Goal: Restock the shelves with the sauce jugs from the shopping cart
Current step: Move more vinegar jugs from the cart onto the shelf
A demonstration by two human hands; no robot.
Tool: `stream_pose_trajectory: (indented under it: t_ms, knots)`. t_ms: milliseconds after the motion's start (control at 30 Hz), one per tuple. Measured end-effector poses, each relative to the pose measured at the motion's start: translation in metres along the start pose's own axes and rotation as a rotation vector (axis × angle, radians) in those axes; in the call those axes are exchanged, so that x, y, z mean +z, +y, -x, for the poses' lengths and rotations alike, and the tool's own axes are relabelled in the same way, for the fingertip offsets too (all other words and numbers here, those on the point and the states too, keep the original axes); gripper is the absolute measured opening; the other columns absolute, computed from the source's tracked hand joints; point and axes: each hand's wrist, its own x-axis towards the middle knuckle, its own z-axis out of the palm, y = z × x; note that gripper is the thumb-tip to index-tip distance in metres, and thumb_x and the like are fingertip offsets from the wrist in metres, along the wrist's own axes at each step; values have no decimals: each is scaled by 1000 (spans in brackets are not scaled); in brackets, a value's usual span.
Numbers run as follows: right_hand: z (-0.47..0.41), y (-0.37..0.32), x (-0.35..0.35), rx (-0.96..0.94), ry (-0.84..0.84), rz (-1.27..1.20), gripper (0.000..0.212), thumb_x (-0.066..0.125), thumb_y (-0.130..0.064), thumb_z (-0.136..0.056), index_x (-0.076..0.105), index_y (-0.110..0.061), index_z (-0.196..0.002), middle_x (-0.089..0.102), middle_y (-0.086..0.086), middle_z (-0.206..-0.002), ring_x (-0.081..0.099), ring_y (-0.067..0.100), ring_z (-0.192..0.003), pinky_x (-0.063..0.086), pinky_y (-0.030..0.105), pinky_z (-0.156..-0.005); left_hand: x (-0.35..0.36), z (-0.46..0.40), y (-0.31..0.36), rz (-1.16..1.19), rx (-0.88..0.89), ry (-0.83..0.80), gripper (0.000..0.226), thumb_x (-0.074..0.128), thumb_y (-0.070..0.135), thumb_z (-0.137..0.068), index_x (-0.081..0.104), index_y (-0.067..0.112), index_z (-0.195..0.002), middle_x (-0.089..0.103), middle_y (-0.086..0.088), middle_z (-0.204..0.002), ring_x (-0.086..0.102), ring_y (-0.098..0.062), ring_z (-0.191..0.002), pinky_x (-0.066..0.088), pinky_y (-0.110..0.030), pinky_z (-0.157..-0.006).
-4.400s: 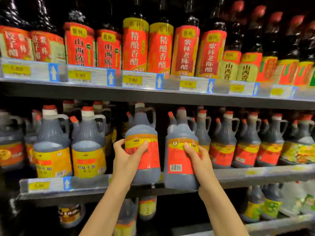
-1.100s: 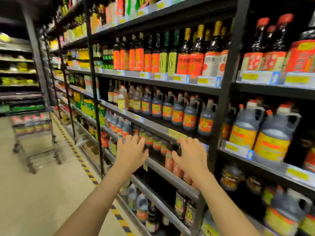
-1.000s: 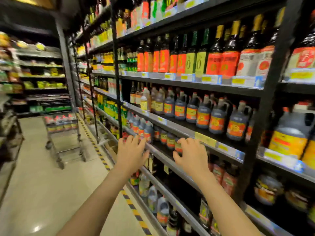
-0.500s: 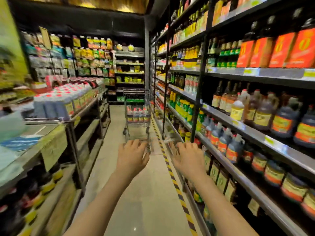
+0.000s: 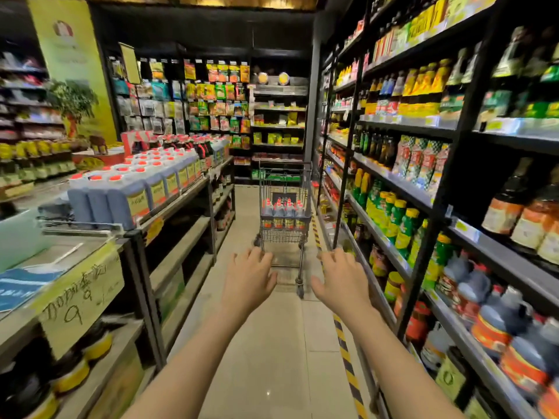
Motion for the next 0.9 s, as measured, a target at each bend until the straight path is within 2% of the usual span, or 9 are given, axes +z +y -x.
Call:
stream_pose_trajectory:
  t_ms: [367, 433, 467, 533, 600, 733, 900]
  knots:
    - [-218, 31, 126, -10, -100, -3, 47, 45, -42, -92, 41, -17, -131, 48, 5, -128, 41, 25, -122, 36, 35, -100, 171, -166, -59, -25, -27, -136, 31, 80, 38, -54, 65, 20, -75, 61, 1, -68, 60, -19, -60, 44, -29, -51]
    - [-265, 35, 145, -1, -114, -10, 47, 45, -42, -91, 40, -18, -132, 47, 4, -129, 42, 24, -121, 36, 34, -99, 204, -204, -72, 8, -19, -197, 29, 74, 37, -64, 65, 18, -83, 63, -2, -78, 63, -22, -71, 47, -32, -59]
    - [-289, 39, 153, 5, -117, -12, 48, 45, -42, -91, 39, -18, -132, 47, 4, -129, 42, 24, -122, 37, 34, -99, 220, -225, -77, 46, -14, -223, 28, 67, 36, -73, 63, 16, -93, 63, -3, -88, 63, -25, -82, 47, -35, -67]
    - [-335, 49, 168, 14, -115, -17, 48, 45, -41, -91, 38, -19, -133, 47, 3, -130, 41, 23, -123, 38, 34, -98, 252, -269, -84, 80, -4, -235, 34, 50, 37, -87, 54, 15, -114, 58, -5, -111, 55, -26, -105, 42, -37, -85]
    - [-377, 62, 181, 23, -107, -25, 49, 46, -41, -91, 37, -20, -135, 47, 3, -131, 40, 22, -124, 37, 32, -98, 281, -310, -85, 96, 17, -245, 40, 42, 38, -91, 44, 16, -124, 51, -4, -124, 47, -25, -116, 37, -37, -93]
    - [-450, 92, 216, 58, -123, -71, 48, 47, -39, -91, 37, -19, -134, 46, 2, -129, 40, 21, -123, 37, 30, -98, 346, -378, -86, 102, 38, -297, 44, 42, 40, -91, 38, 17, -129, 45, -3, -129, 43, -24, -119, 34, -39, -95]
    - [-543, 132, 279, 72, -169, -97, 50, 46, -38, -90, 37, -16, -134, 47, 6, -128, 40, 23, -123, 37, 33, -101, 435, -447, -87, 96, 42, -376, 52, 43, 42, -90, 32, 17, -135, 39, -4, -134, 38, -24, -124, 31, -39, -101]
